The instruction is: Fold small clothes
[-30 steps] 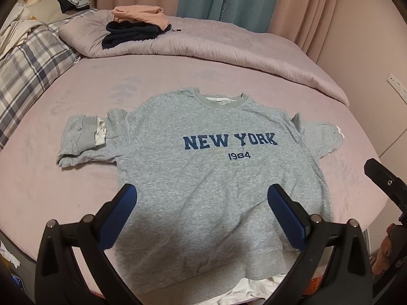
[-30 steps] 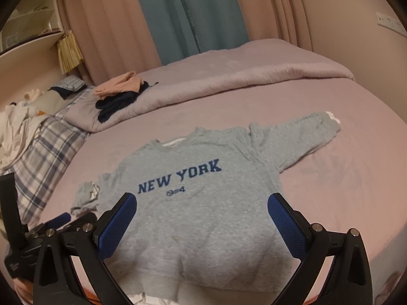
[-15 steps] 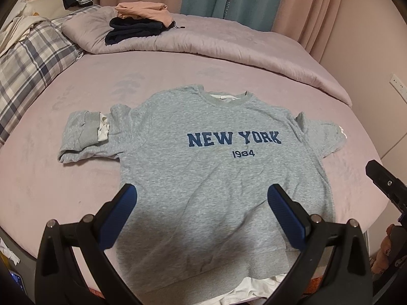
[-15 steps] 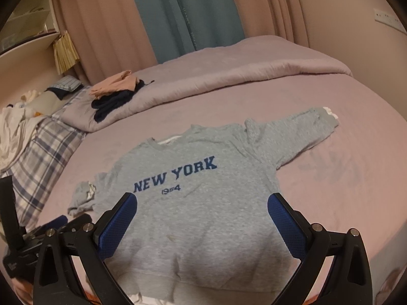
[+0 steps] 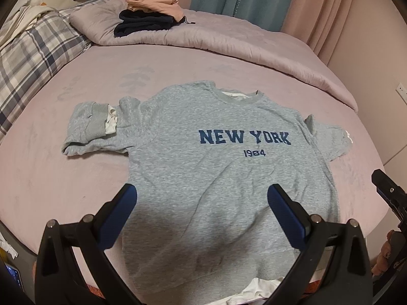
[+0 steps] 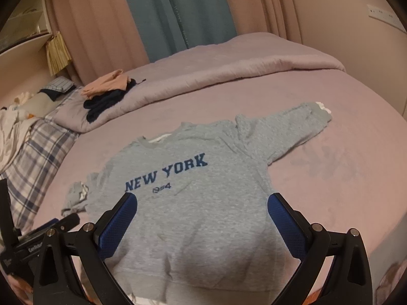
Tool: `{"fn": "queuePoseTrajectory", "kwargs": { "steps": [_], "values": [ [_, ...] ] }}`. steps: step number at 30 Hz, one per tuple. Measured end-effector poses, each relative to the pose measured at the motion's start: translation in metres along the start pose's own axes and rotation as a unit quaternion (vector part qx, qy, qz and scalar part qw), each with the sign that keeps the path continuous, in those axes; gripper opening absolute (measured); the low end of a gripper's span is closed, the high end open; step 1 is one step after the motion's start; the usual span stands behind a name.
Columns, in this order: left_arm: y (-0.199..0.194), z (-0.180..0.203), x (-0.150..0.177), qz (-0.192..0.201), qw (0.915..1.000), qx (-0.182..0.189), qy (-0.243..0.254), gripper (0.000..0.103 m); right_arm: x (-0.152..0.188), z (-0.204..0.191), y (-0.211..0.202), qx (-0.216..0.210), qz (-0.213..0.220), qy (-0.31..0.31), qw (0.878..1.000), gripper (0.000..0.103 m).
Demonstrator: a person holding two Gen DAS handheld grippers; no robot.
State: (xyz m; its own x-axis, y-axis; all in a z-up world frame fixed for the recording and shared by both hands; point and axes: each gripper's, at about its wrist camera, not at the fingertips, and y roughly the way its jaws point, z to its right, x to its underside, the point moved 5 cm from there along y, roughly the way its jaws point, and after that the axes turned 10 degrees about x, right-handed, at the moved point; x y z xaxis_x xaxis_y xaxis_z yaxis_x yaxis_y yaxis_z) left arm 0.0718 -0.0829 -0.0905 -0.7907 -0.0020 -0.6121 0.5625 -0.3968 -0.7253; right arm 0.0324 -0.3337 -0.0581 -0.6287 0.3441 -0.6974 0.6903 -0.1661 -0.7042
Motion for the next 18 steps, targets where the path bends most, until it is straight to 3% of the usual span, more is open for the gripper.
{"fn": "queuePoseTrajectory", "kwargs": {
  "steps": [18],
  "values": [
    [0.001, -0.008, 0.001, -0.005, 0.9999, 0.0, -0.013, 0.102, 0.004, 0.01, 0.002, 0.006, -0.003, 0.013, 1.0, 0.102]
  ]
}}
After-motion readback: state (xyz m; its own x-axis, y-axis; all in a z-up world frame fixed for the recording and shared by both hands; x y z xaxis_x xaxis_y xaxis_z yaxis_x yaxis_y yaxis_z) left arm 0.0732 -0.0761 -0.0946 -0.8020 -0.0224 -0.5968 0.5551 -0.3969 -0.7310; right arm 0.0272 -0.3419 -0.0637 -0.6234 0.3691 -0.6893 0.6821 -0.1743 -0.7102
